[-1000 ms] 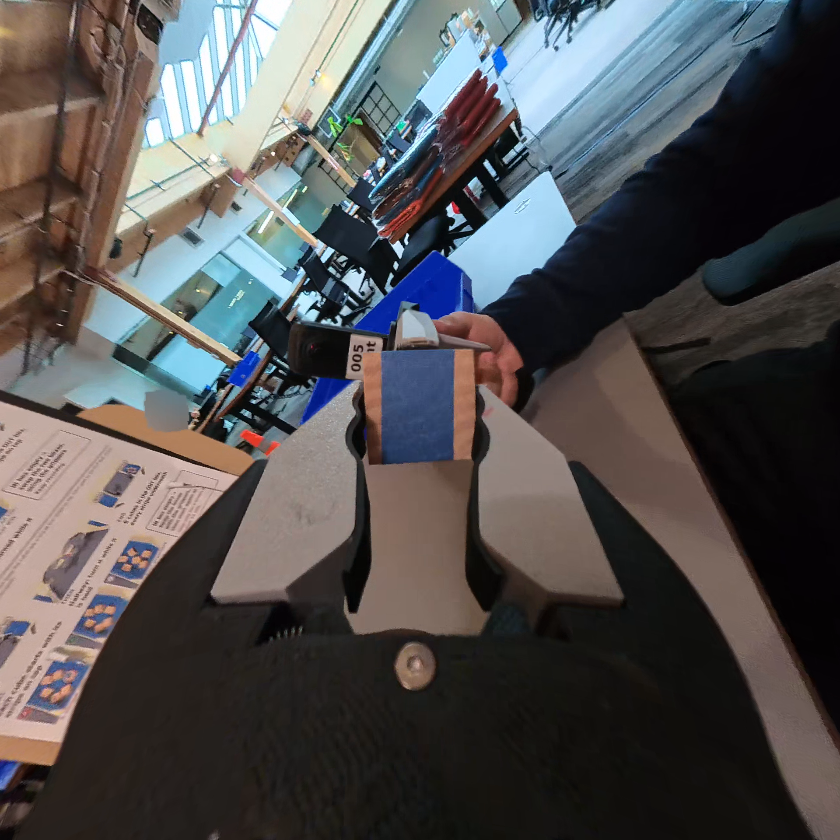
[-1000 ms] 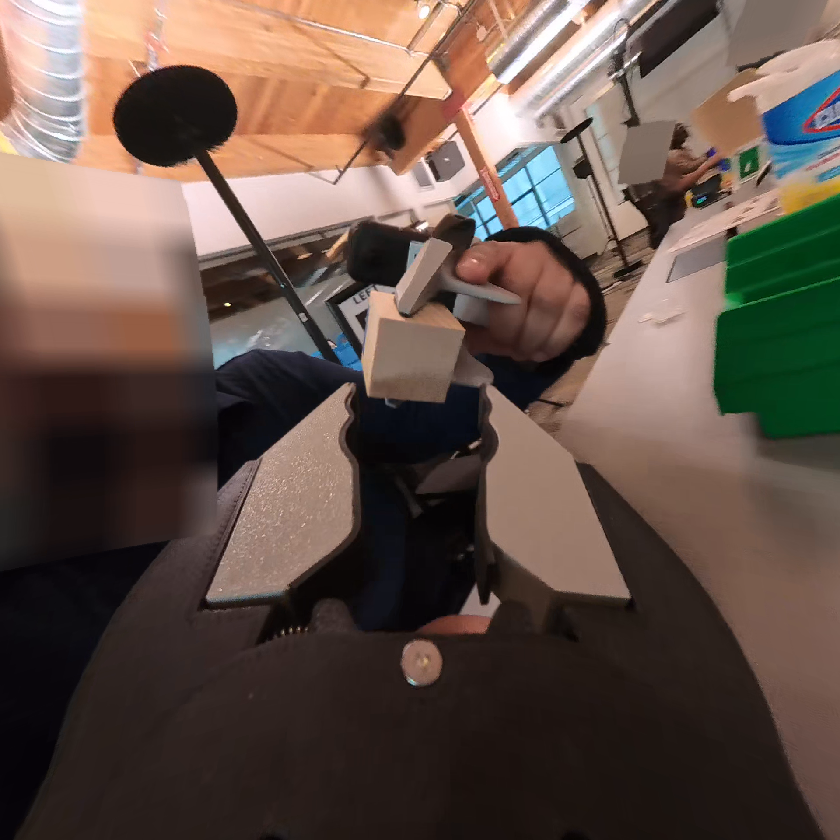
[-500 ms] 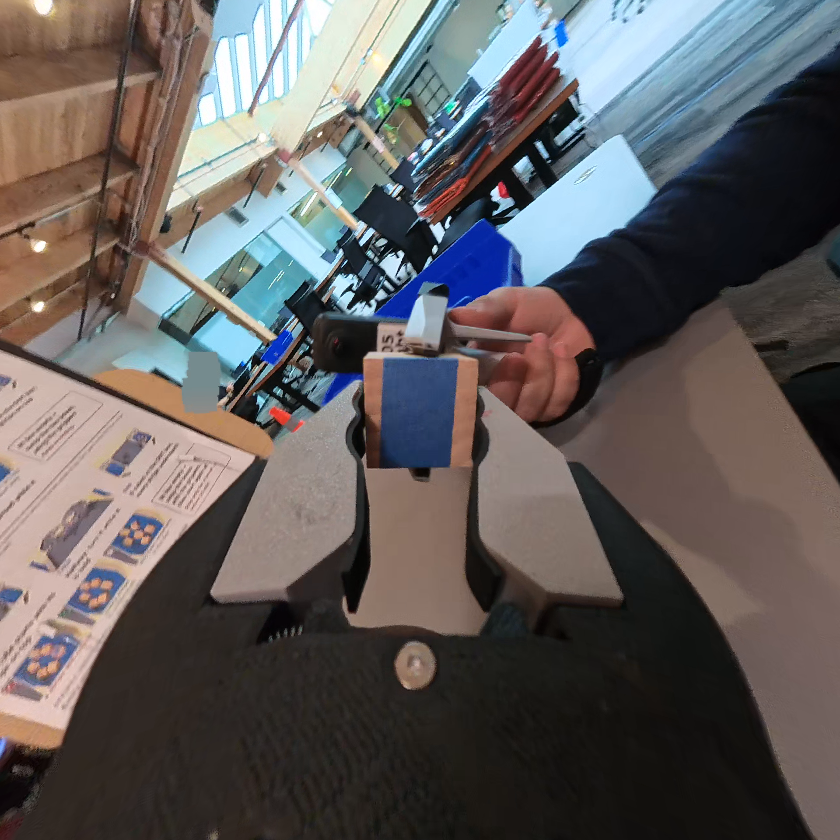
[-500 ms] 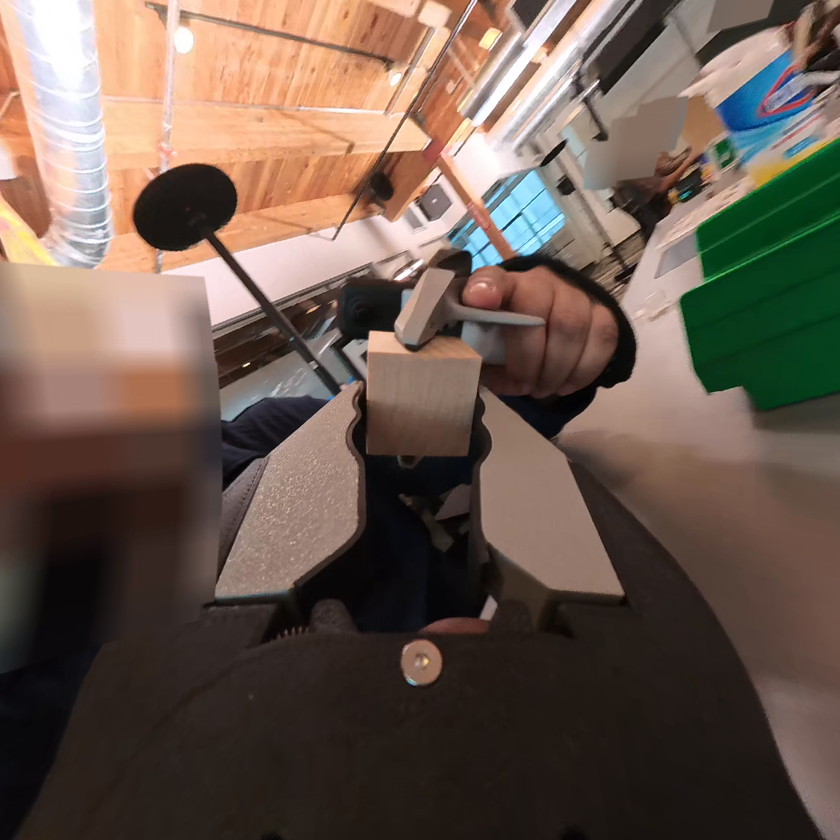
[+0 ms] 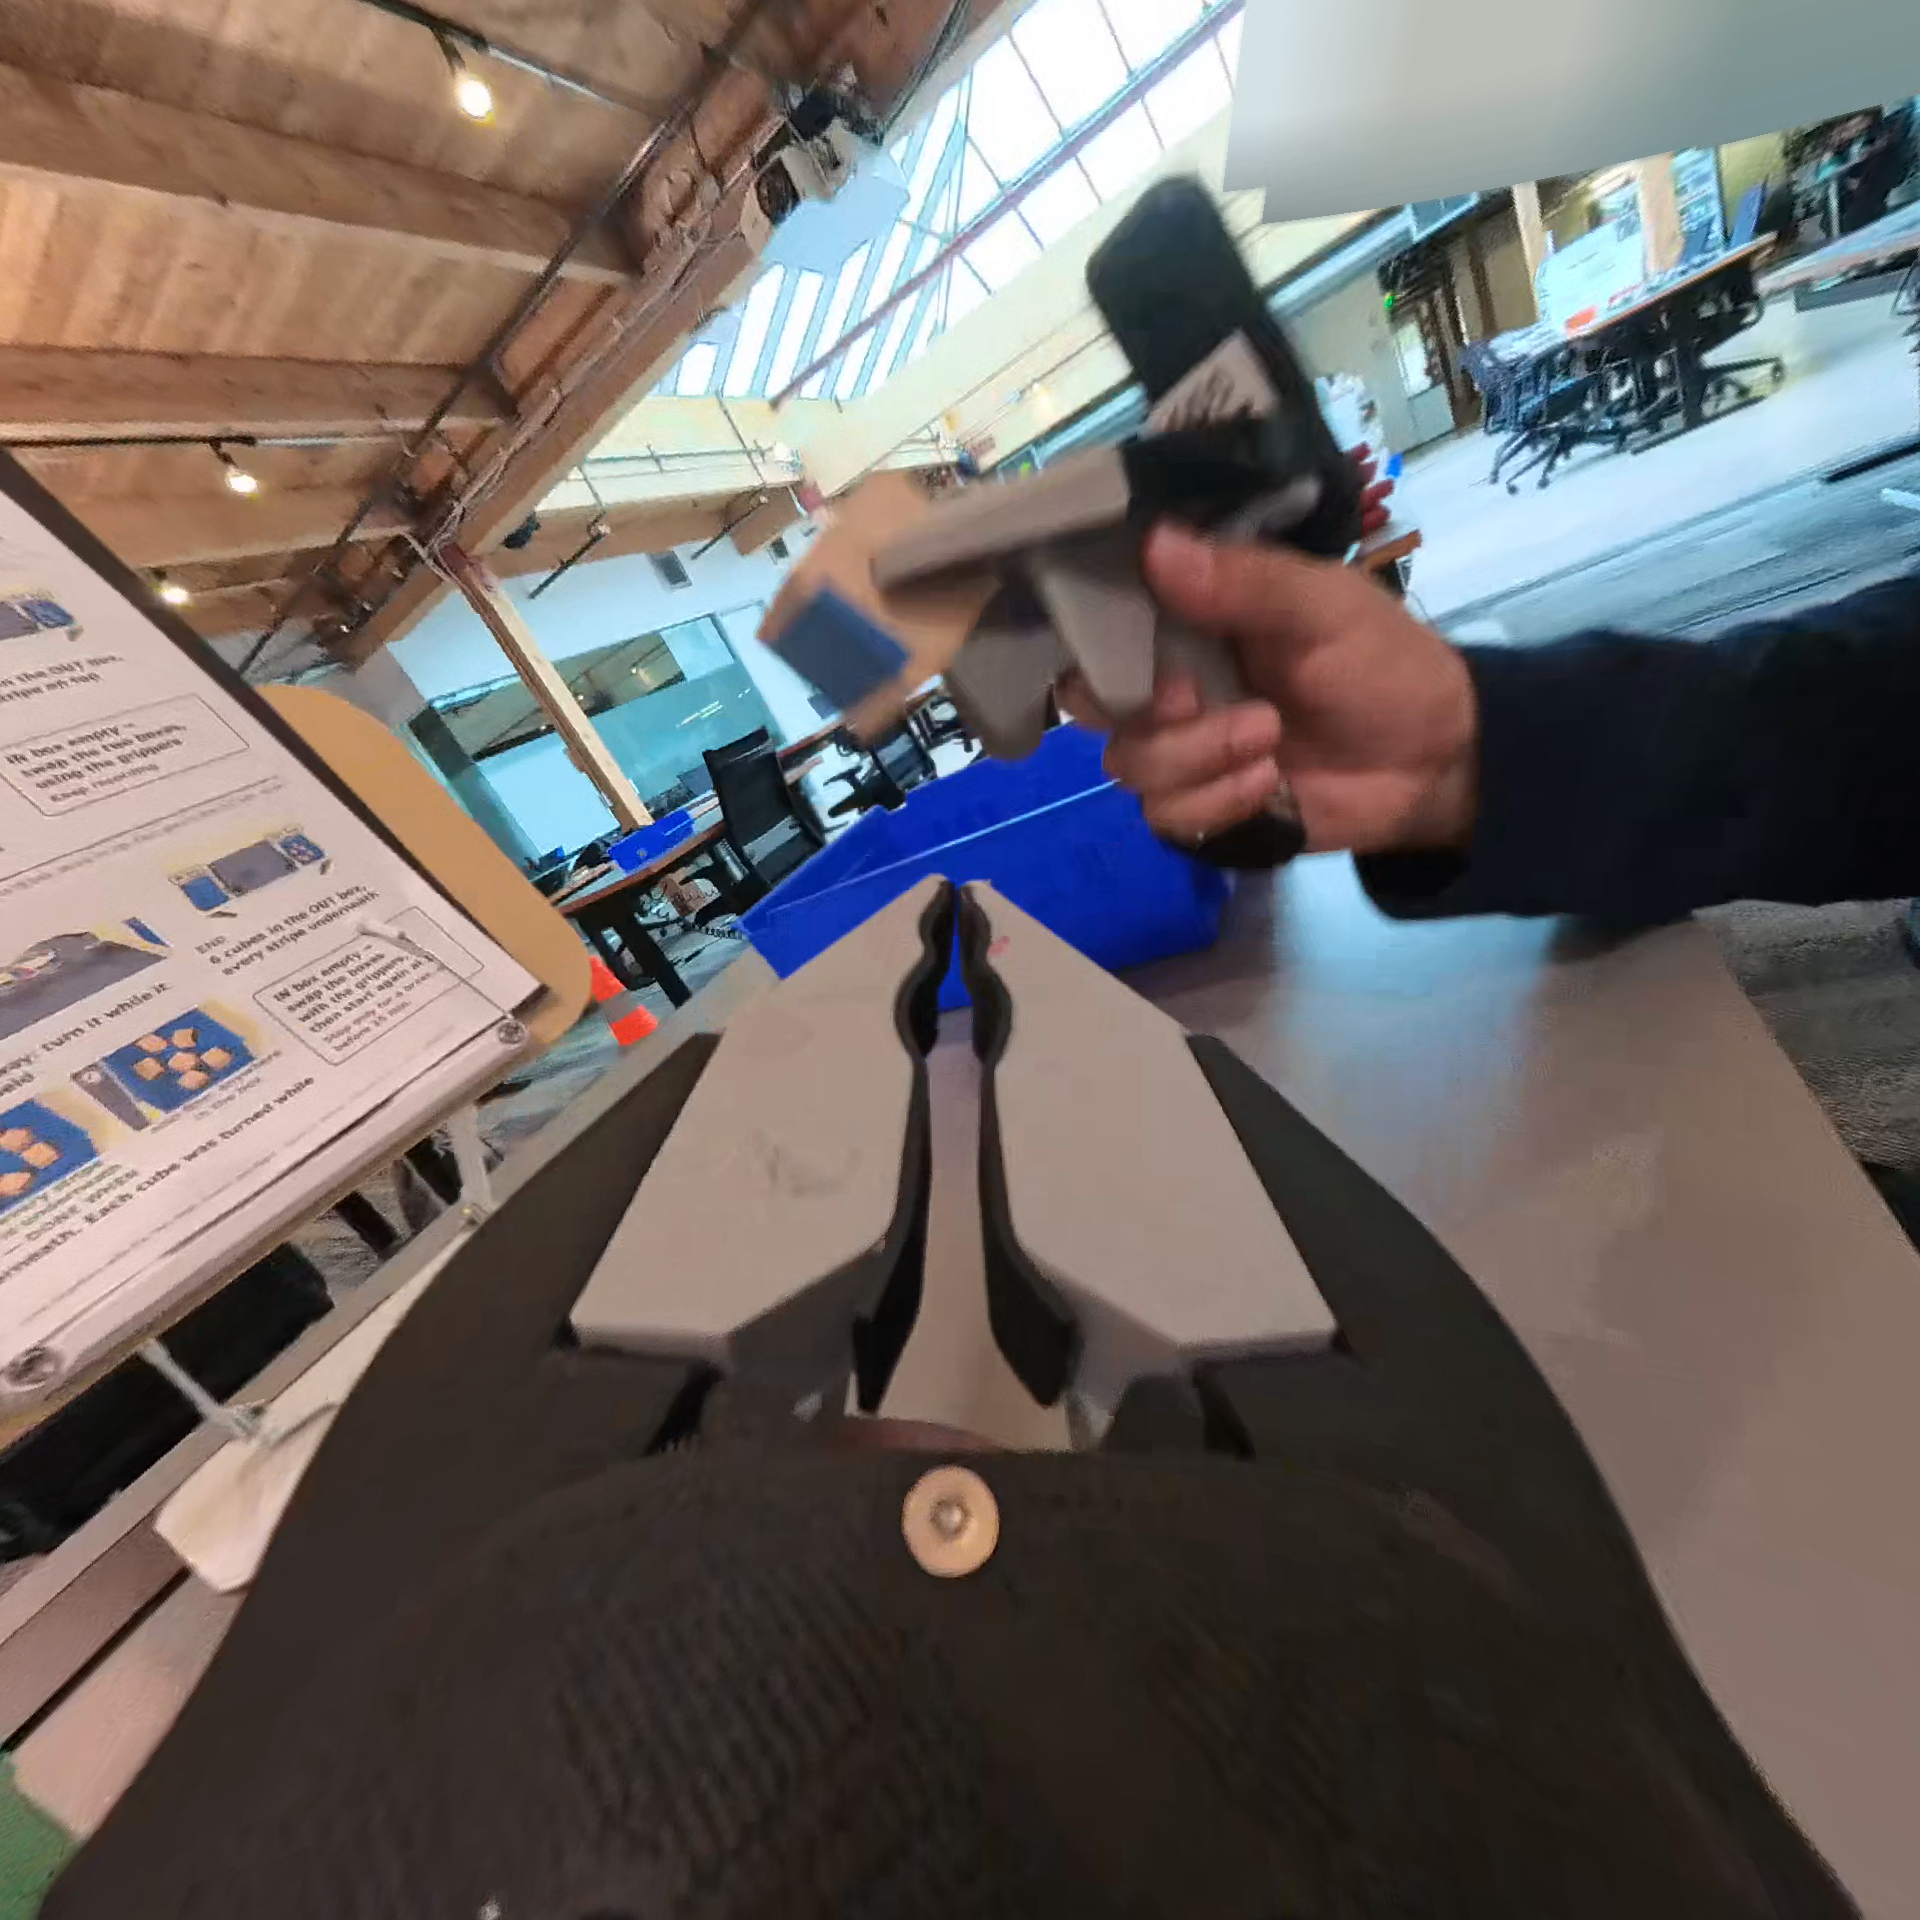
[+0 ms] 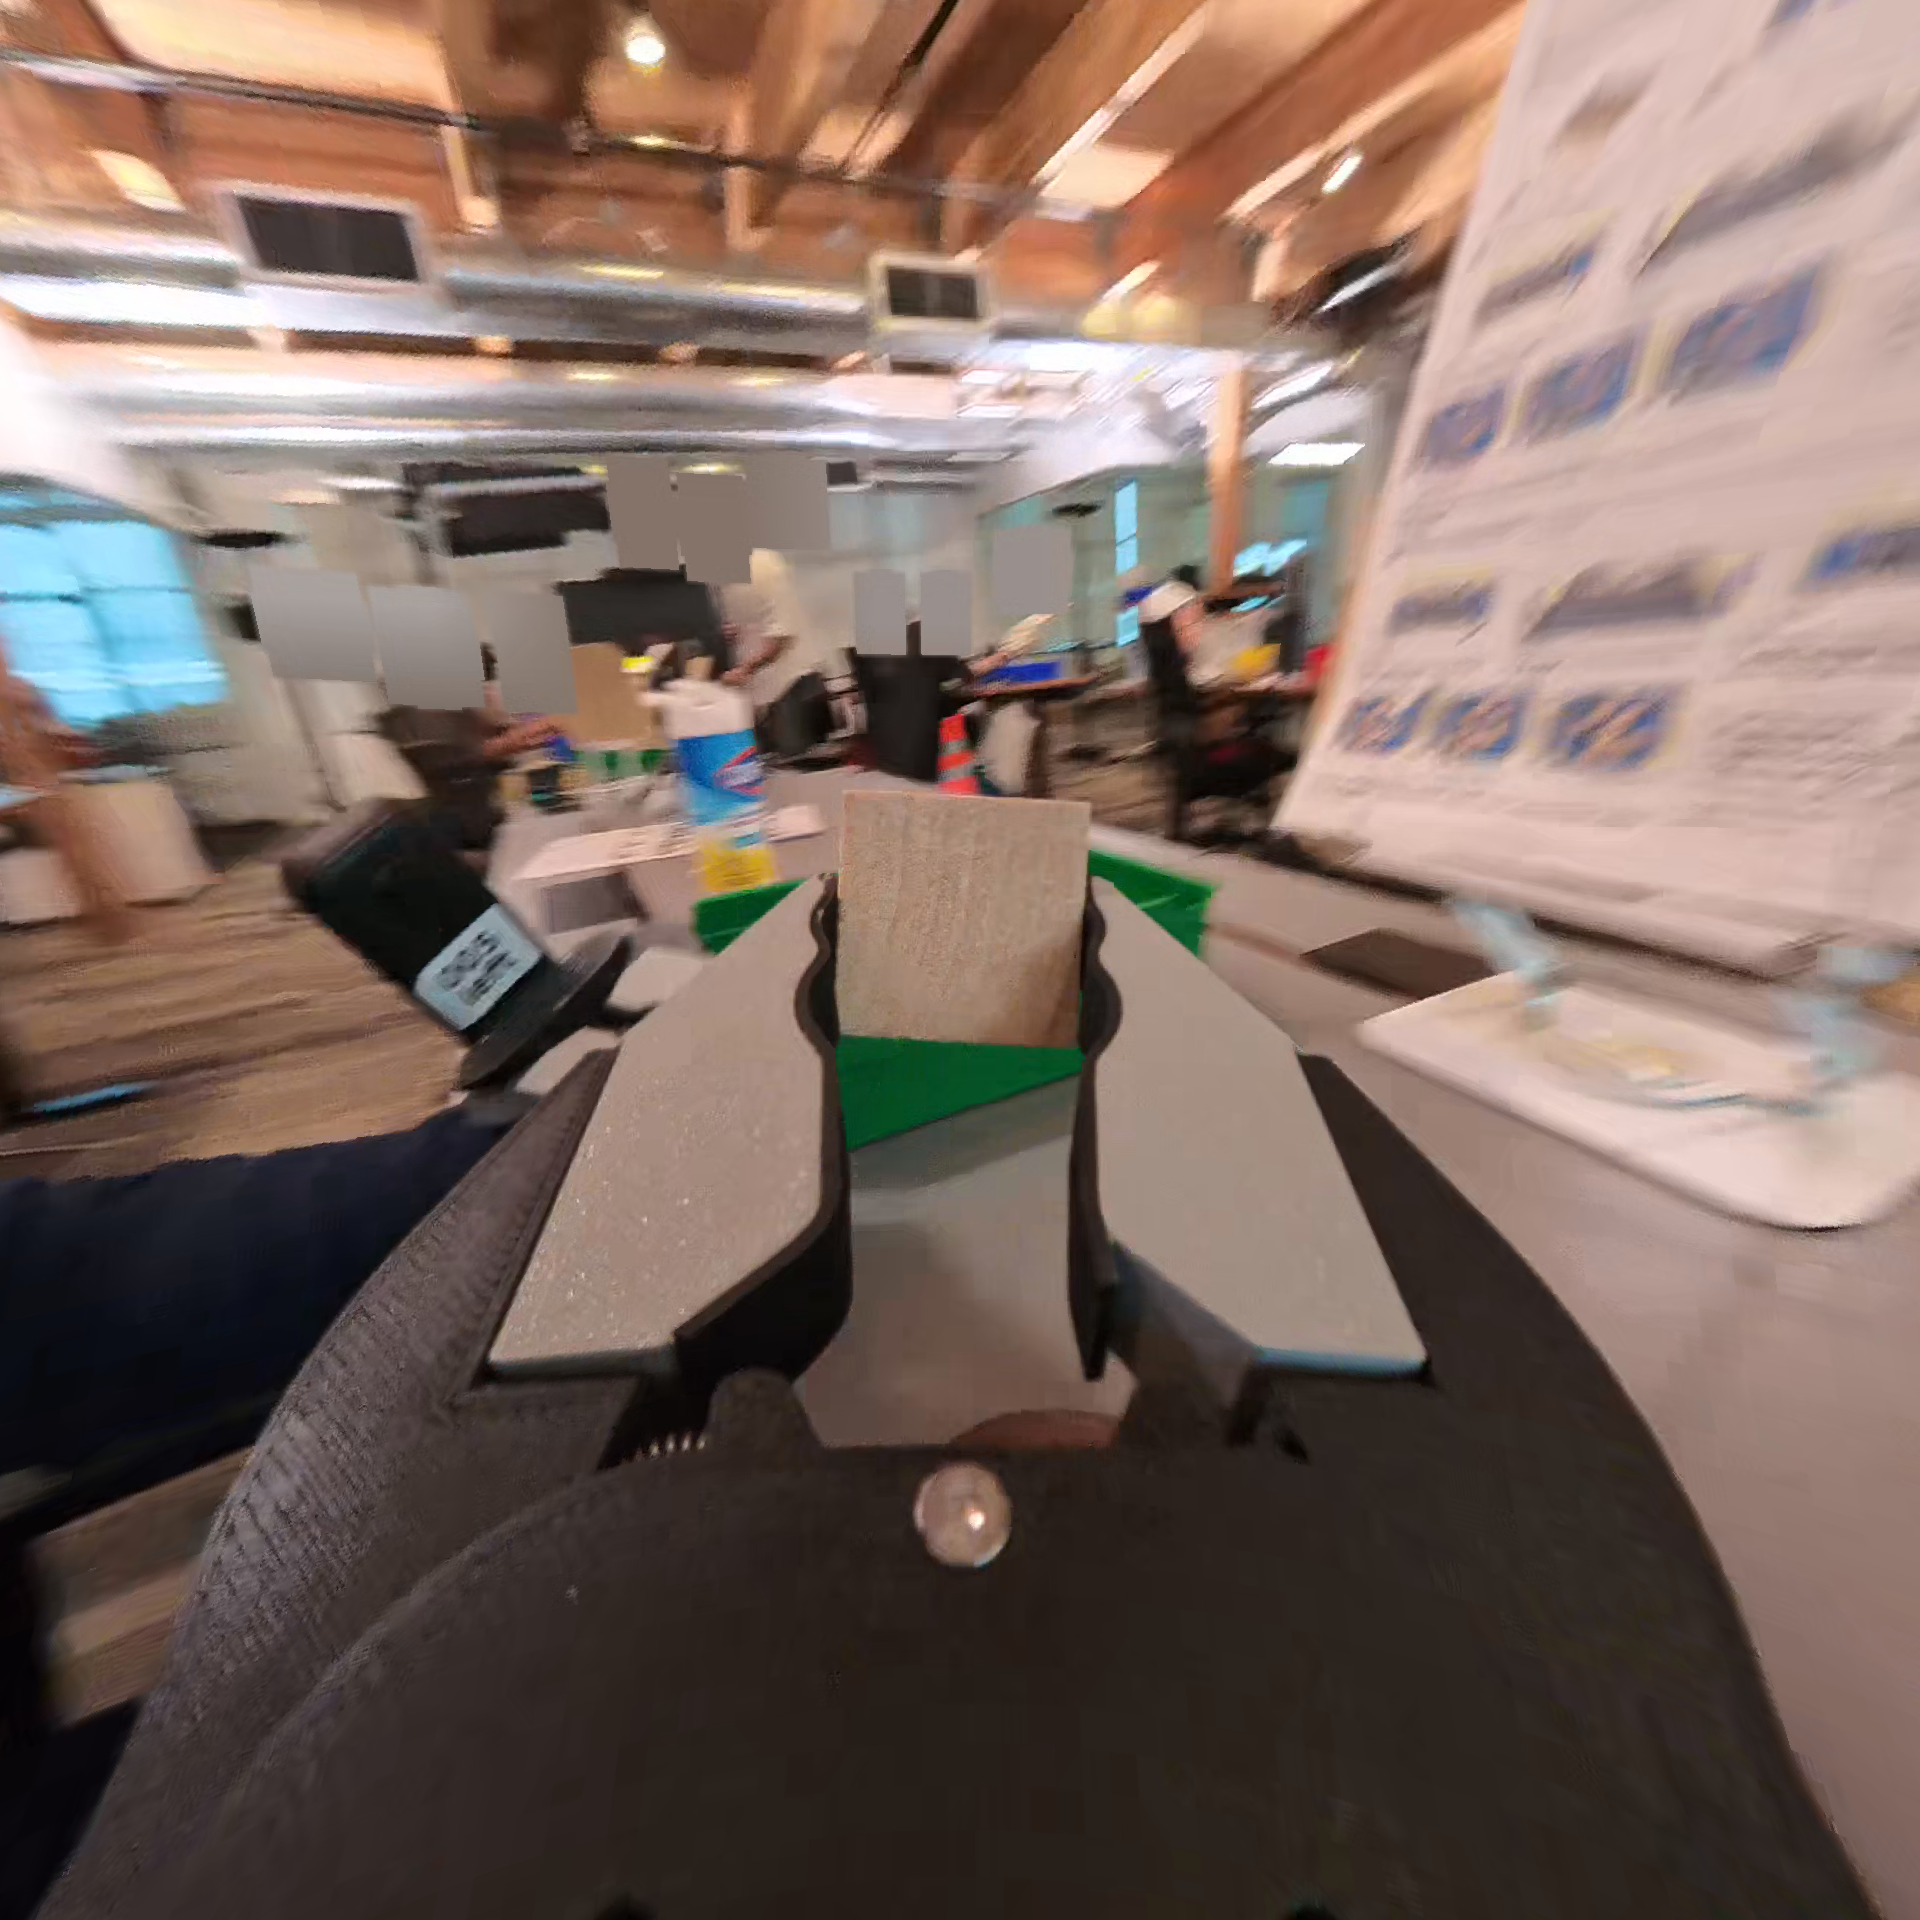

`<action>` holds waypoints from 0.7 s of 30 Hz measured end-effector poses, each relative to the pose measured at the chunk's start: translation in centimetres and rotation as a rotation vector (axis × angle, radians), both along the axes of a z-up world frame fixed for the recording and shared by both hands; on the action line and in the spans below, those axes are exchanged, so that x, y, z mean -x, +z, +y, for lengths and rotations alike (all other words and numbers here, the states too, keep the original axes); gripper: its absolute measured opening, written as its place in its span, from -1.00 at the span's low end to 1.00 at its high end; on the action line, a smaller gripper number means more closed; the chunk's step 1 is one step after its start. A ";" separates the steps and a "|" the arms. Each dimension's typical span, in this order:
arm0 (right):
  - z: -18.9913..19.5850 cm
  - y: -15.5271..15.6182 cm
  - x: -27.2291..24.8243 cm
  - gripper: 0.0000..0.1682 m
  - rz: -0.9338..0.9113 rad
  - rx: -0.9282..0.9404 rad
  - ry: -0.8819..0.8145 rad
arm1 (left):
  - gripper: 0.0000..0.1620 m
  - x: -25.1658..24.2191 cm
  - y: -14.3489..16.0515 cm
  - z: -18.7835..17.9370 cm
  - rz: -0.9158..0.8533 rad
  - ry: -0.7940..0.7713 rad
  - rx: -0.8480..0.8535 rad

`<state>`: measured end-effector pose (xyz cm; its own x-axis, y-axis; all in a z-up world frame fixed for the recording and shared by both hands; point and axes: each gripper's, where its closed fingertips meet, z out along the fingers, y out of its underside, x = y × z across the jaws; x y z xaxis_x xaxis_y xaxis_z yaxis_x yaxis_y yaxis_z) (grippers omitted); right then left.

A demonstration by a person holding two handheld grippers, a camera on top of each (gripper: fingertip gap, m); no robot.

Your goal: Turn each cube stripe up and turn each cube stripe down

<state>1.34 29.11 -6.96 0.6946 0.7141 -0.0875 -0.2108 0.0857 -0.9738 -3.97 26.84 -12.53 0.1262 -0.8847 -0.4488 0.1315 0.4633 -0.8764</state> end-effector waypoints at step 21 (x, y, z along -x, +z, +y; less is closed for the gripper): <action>13.9 -18.5 -29.3 -0.48 -0.642 1.130 -0.656 | -1.00 -2.9 -7.2 3.3 0.341 0.243 -0.160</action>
<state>30.64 42.97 -25.51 0.9974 0.0210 0.0685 0.0523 -0.8671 -0.4954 -1.02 30.14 -19.70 0.1428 -0.7636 -0.6297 -0.2820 0.5785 -0.7654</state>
